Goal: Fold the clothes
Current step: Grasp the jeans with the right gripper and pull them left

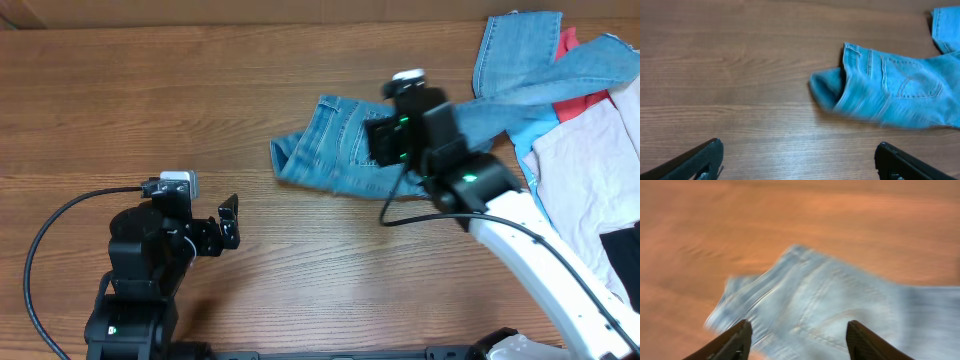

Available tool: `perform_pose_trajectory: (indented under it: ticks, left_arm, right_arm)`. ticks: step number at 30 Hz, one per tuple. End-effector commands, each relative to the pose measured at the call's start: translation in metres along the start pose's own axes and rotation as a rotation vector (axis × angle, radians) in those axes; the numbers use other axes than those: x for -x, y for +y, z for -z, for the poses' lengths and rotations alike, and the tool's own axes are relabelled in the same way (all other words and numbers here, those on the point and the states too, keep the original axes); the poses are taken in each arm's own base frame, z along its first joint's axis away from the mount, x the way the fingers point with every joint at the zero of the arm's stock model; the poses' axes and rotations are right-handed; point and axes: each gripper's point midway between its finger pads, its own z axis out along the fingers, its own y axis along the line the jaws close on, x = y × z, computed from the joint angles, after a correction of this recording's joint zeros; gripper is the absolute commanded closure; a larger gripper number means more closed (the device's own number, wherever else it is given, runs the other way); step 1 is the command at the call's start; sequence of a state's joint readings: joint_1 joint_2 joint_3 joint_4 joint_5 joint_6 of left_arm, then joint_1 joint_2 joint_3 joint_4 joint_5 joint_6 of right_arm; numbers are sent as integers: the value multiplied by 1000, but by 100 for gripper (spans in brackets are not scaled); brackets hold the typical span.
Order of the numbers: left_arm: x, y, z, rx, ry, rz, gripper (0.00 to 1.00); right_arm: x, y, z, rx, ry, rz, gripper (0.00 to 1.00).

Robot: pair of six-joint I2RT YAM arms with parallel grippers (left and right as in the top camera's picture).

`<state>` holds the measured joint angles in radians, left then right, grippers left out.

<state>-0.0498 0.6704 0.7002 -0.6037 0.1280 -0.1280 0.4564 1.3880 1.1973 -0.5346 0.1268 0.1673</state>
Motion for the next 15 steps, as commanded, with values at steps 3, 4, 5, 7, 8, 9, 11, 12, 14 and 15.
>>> perform_pose_trajectory:
  ticks: [3,4,5,7,8,9,11,12,14,15]
  left_arm:
    - [25,-19,-12,-109,-43,7,7]
    - [27,-22,-22,-134,-26,38,8]
    - [27,-27,-36,-169,4,49,7]
    - [24,-38,-58,-216,65,54,7]
    - [22,-45,-72,-236,109,51,6]
    - [21,-53,-87,-251,155,42,0]
    - [22,-69,-112,-277,222,17,0]
    - [24,-77,-125,-289,247,7,0]
    - [29,-98,-156,-336,309,-2,0]
    - [32,-107,-168,-363,333,2,0]
  right_arm:
    - [51,-82,67,-206,-176,-140,34]
    - [39,-110,74,-270,-143,-232,33]
    - [29,-130,77,-318,-112,-286,33]
    - [8,-162,85,-402,-51,-384,32]
    - [3,-169,87,-420,-35,-400,32]
    - [-7,-182,91,-453,-4,-427,31]
    - [-16,-194,96,-487,22,-453,31]
    - [-20,-198,98,-499,32,-462,31]
    - [-26,-204,101,-516,53,-477,31]
    - [-28,-203,102,-518,61,-477,31]
